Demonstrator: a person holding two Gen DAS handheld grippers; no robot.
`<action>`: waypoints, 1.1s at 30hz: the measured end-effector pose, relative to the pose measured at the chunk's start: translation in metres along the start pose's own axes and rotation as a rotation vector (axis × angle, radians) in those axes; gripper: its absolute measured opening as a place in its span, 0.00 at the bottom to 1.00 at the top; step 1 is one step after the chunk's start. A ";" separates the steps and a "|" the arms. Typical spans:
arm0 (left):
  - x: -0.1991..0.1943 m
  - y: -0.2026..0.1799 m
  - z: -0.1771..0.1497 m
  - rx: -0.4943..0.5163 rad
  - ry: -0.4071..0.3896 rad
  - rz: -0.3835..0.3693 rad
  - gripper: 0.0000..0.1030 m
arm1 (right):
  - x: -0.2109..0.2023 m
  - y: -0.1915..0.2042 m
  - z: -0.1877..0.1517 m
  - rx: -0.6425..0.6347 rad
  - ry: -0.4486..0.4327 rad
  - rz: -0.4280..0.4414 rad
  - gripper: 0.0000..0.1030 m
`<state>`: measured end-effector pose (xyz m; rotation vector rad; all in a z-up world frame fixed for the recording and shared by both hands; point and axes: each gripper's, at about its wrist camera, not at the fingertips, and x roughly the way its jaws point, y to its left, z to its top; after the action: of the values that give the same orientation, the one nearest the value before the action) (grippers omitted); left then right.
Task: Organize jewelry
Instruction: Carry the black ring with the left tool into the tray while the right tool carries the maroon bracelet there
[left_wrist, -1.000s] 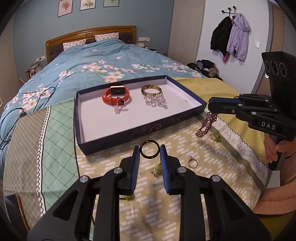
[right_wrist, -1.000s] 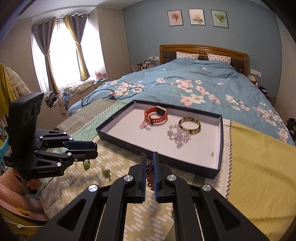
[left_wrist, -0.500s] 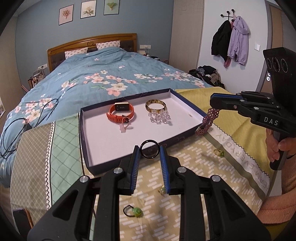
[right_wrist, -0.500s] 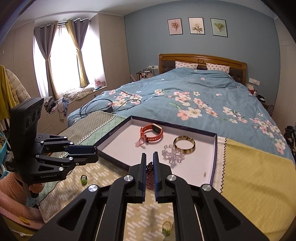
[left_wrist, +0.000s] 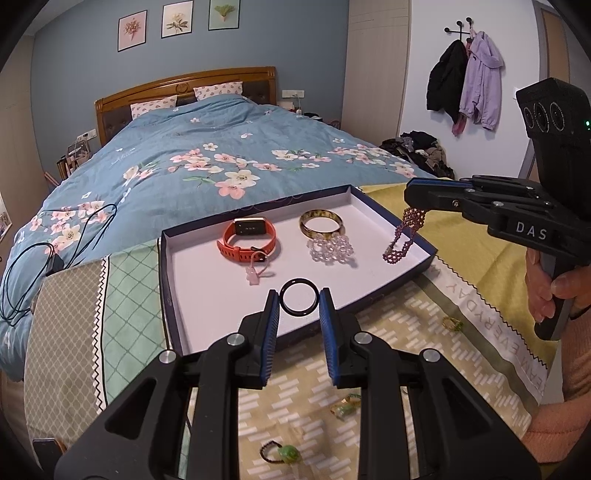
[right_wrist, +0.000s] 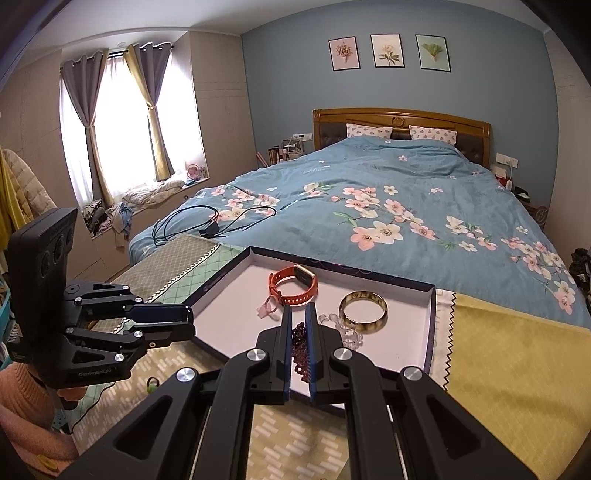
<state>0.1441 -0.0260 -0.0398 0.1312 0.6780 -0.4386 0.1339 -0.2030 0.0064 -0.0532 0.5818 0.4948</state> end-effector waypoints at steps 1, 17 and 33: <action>0.002 0.001 0.001 0.000 0.001 0.003 0.22 | 0.002 -0.001 0.001 0.006 0.003 0.006 0.05; 0.034 0.015 0.014 -0.005 0.040 0.026 0.22 | 0.043 -0.012 0.008 0.052 0.043 0.021 0.05; 0.063 0.020 0.018 -0.027 0.088 0.029 0.22 | 0.068 -0.022 0.009 0.089 0.071 0.043 0.05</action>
<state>0.2064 -0.0340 -0.0663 0.1352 0.7673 -0.3972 0.1975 -0.1911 -0.0243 0.0263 0.6745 0.5102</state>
